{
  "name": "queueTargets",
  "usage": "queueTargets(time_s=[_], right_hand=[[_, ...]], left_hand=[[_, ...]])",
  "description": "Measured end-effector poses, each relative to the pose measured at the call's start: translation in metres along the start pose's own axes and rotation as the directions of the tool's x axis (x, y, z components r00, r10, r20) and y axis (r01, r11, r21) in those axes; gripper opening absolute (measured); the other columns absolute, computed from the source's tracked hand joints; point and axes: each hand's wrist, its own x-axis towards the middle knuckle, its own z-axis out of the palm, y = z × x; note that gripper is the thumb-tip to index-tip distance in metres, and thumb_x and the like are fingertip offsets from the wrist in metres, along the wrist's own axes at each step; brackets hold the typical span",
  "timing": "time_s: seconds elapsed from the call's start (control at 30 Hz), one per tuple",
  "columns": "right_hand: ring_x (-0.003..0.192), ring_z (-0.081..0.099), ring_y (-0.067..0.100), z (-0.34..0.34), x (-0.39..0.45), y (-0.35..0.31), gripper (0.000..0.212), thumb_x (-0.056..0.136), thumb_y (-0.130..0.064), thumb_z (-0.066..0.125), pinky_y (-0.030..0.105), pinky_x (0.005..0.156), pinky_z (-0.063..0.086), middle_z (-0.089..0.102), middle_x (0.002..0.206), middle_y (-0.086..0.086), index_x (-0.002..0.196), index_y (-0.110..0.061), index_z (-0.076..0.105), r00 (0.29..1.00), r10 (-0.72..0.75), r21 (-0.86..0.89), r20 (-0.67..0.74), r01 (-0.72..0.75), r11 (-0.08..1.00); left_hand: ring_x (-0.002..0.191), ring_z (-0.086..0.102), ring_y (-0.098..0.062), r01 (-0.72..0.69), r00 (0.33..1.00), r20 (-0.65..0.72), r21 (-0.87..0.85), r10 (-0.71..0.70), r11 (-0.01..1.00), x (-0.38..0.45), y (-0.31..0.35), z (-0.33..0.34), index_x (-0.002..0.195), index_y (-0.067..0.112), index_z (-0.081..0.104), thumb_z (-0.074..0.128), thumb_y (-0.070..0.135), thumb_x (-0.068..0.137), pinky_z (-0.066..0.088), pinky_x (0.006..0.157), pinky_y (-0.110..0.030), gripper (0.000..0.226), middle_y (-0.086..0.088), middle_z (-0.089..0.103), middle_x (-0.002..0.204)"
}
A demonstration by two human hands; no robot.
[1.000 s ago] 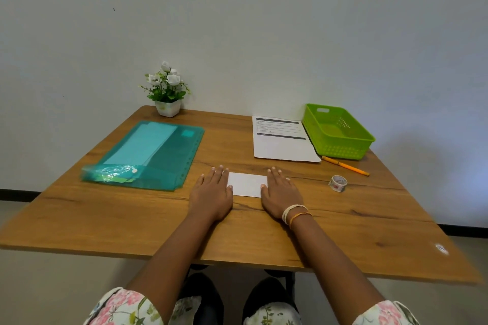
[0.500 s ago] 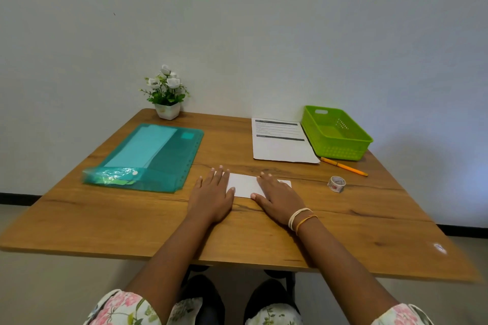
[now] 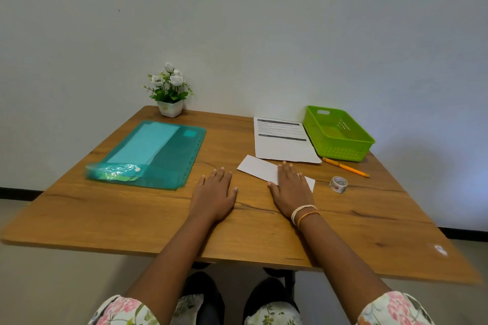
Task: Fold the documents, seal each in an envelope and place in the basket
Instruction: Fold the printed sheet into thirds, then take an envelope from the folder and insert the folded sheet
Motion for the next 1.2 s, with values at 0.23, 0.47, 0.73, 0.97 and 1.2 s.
queueTargets(time_s=[0.23, 0.47, 0.73, 0.97, 1.2], right_hand=[[0.135, 0.04, 0.021, 0.005, -0.022, -0.071, 0.044, 0.098, -0.028, 0.041, 0.033, 0.109, 0.037, 0.042, 0.147, 0.007, 0.14, -0.016, 0.04, 0.984, -0.172, 0.212, -0.054, 0.18, 0.961], [0.119, 0.053, 0.02, 0.009, -0.005, -0.105, 0.038, 0.095, -0.024, 0.04, 0.032, 0.1, 0.043, 0.054, 0.134, 0.004, 0.131, -0.015, 0.05, 0.978, -0.191, 0.229, -0.087, 0.206, 0.951], [0.11, 0.057, 0.018, 0.012, -0.003, -0.111, 0.035, 0.094, -0.025, 0.043, 0.031, 0.094, 0.047, 0.058, 0.125, 0.001, 0.127, -0.017, 0.053, 0.98, -0.172, 0.276, -0.101, 0.193, 0.941], [0.101, 0.06, 0.022, 0.013, -0.001, -0.107, 0.028, 0.093, -0.017, 0.045, 0.036, 0.085, 0.053, 0.061, 0.117, 0.007, 0.118, -0.013, 0.057, 0.99, -0.025, 0.435, -0.141, 0.084, 0.897], [0.109, 0.058, 0.023, 0.009, 0.003, -0.078, 0.034, 0.094, -0.007, 0.043, 0.031, 0.091, 0.047, 0.06, 0.122, 0.01, 0.125, -0.008, 0.055, 0.985, 0.044, 0.454, -0.169, 0.038, 0.89]], left_hand=[[0.131, 0.045, -0.02, 0.001, 0.943, -0.332, -0.066, -0.023, 0.998, -0.017, -0.015, -0.009, 0.108, 0.016, 0.068, 0.054, 0.02, 0.088, 0.012, 0.118, -0.043, 0.025, -0.008, 0.055, 0.135], [0.143, 0.03, -0.029, 0.098, 0.94, -0.334, 0.084, -0.065, 0.992, -0.029, -0.079, -0.033, 0.128, 0.014, 0.057, 0.057, 0.025, 0.088, 0.011, 0.117, -0.054, 0.042, -0.015, 0.037, 0.151], [0.148, 0.01, -0.025, 0.107, 0.994, -0.052, 0.137, -0.101, 0.985, -0.02, -0.08, -0.028, 0.153, 0.025, 0.019, 0.026, 0.046, 0.101, 0.016, 0.117, -0.049, 0.057, -0.009, 0.012, 0.161], [0.149, 0.005, -0.024, 0.072, 0.997, -0.028, 0.099, -0.069, 0.992, -0.004, -0.012, -0.009, 0.155, 0.018, 0.009, 0.028, 0.036, 0.103, 0.013, 0.12, -0.044, 0.058, -0.01, 0.004, 0.162], [0.147, 0.017, -0.022, 0.06, 0.998, -0.001, -0.182, -0.061, 0.981, 0.014, 0.018, -0.01, 0.154, 0.014, 0.012, 0.044, 0.009, 0.098, 0.027, 0.115, -0.039, 0.065, -0.005, 0.006, 0.163]])
